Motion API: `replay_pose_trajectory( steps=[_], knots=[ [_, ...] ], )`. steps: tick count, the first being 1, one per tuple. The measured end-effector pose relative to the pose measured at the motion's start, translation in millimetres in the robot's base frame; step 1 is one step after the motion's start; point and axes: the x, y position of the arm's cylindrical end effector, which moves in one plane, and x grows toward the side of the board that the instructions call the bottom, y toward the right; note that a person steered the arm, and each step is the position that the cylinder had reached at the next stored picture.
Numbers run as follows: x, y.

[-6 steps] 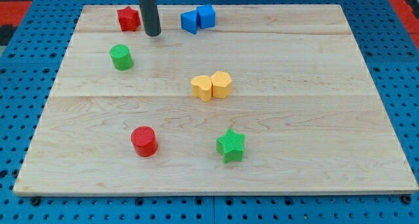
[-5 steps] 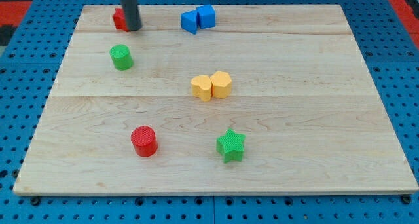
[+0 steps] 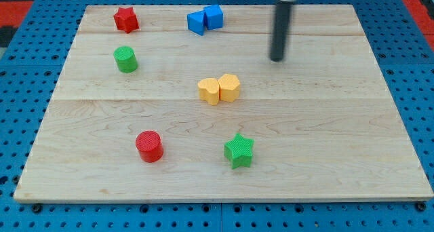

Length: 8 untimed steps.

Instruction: Push the red circle into the red star

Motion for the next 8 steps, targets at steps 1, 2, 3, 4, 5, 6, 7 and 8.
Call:
replay_pose_trajectory(
  steps=[1, 2, 3, 4, 5, 6, 7, 8],
  knots=[
    [120.3, 12.2],
    [234.4, 9.1],
    [235.5, -78.9],
    [210.3, -180.9],
    [178.5, -247.6],
    [157.0, -294.3],
    [157.0, -304.7],
    [157.7, -307.9]
  ],
)
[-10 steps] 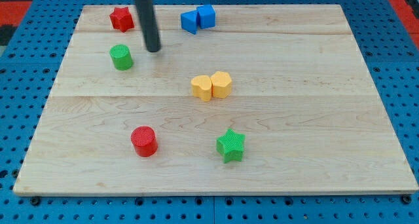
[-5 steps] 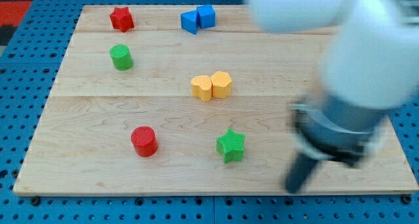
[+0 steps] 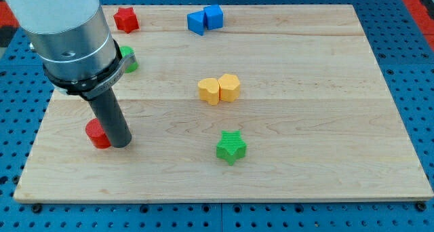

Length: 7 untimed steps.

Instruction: Push the red circle into the red star

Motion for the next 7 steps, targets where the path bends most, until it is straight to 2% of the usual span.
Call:
replay_pose_trajectory(
  steps=[1, 2, 3, 4, 5, 6, 7],
  knots=[
    [29.2, 0.1],
    [21.4, -23.5],
    [-41.2, -31.5],
    [-94.2, -68.2],
    [-50.7, -30.4],
    [-67.3, -86.8],
    [-115.1, -107.6]
  ],
)
